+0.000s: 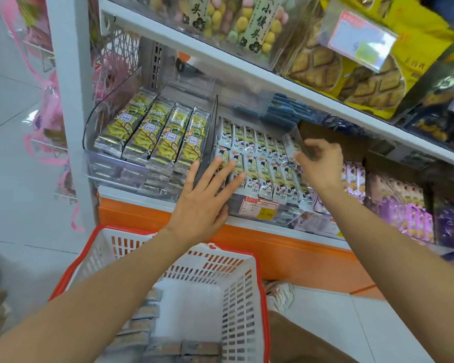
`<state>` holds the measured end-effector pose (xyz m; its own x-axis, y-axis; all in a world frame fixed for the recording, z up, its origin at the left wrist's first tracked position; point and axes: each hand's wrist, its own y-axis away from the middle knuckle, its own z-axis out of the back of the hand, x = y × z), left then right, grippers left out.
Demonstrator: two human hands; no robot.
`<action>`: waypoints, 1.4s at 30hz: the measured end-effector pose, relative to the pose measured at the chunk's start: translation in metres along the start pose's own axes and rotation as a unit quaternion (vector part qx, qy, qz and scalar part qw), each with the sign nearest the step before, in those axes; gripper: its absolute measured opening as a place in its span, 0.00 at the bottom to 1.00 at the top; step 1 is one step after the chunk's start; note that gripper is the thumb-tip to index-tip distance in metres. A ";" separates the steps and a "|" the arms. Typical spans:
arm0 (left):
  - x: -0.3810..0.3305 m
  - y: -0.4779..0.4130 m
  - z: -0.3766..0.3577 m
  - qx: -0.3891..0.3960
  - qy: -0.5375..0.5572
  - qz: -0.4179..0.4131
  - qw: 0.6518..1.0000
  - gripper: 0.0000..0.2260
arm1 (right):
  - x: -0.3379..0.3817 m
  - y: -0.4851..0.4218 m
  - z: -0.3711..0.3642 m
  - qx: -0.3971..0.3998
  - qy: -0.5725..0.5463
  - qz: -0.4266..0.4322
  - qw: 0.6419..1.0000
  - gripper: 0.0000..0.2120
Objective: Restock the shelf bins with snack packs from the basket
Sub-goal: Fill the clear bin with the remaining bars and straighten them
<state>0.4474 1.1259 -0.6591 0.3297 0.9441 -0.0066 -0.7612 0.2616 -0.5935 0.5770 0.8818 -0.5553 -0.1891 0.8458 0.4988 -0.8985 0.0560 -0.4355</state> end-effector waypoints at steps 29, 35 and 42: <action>0.037 0.142 -0.079 0.275 -0.063 0.057 0.958 0.39 | -0.070 0.343 -0.185 0.612 0.077 0.013 0.787 0.15; 0.042 0.166 -0.104 0.258 -0.069 0.044 0.963 0.42 | -0.096 0.369 -0.219 0.663 0.167 0.024 0.729 0.19; 0.037 0.171 -0.111 0.309 -0.085 0.065 0.945 0.47 | -0.111 0.386 -0.231 0.646 0.215 0.118 0.723 0.20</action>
<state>0.3916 1.1838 -0.8506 0.1568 0.9810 0.1143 -0.9871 0.1593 -0.0131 0.3428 0.9320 -0.9524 -0.5064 0.8533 0.1241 -0.5345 -0.4236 0.7314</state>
